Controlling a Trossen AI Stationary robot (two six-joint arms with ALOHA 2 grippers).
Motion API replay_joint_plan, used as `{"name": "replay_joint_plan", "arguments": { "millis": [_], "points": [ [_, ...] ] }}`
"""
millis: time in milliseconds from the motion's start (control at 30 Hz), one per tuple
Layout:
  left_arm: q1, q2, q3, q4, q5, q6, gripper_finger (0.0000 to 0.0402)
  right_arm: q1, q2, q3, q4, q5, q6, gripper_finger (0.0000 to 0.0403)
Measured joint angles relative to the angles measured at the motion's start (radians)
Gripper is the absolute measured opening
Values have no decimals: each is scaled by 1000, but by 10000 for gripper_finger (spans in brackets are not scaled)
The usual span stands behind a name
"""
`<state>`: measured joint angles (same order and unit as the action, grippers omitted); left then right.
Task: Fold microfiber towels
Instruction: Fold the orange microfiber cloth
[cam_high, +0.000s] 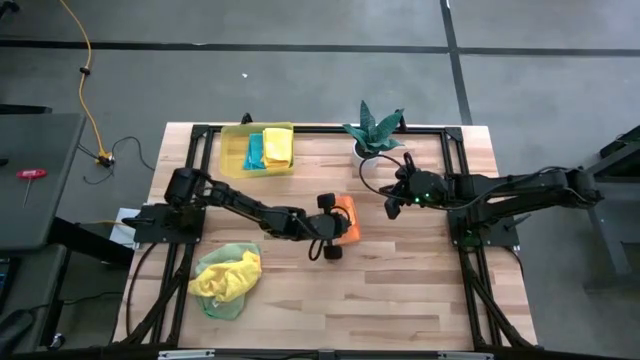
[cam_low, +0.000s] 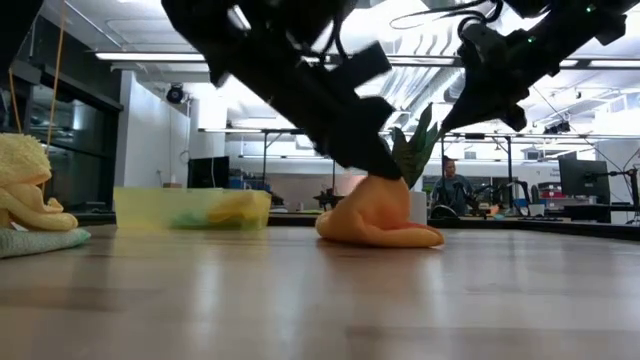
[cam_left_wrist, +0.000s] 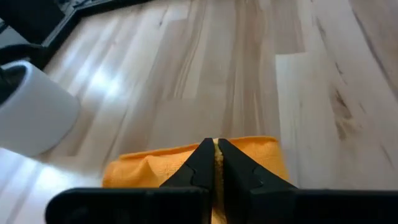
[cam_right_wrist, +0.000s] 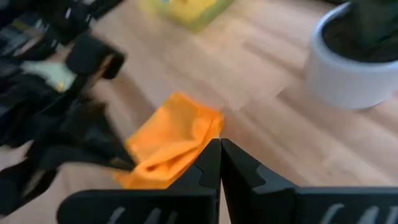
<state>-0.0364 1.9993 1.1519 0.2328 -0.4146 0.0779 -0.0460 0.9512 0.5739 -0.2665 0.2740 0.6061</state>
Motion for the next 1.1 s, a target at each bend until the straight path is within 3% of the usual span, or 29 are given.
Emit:
{"name": "replay_joint_plan", "arguments": {
  "millis": [100,267,567,1100],
  "points": [
    [-1,41,0,67,26,-17,3,0,27,0,2,-63,0,0],
    [-7,94,0,170,47,-52,4,0,75,0,35,-77,16,0],
    [-8,153,0,191,68,-85,18,0,90,0,69,-84,22,0],
    [26,159,0,322,116,-104,165,0,90,0,69,-88,17,0]
  ]
}}
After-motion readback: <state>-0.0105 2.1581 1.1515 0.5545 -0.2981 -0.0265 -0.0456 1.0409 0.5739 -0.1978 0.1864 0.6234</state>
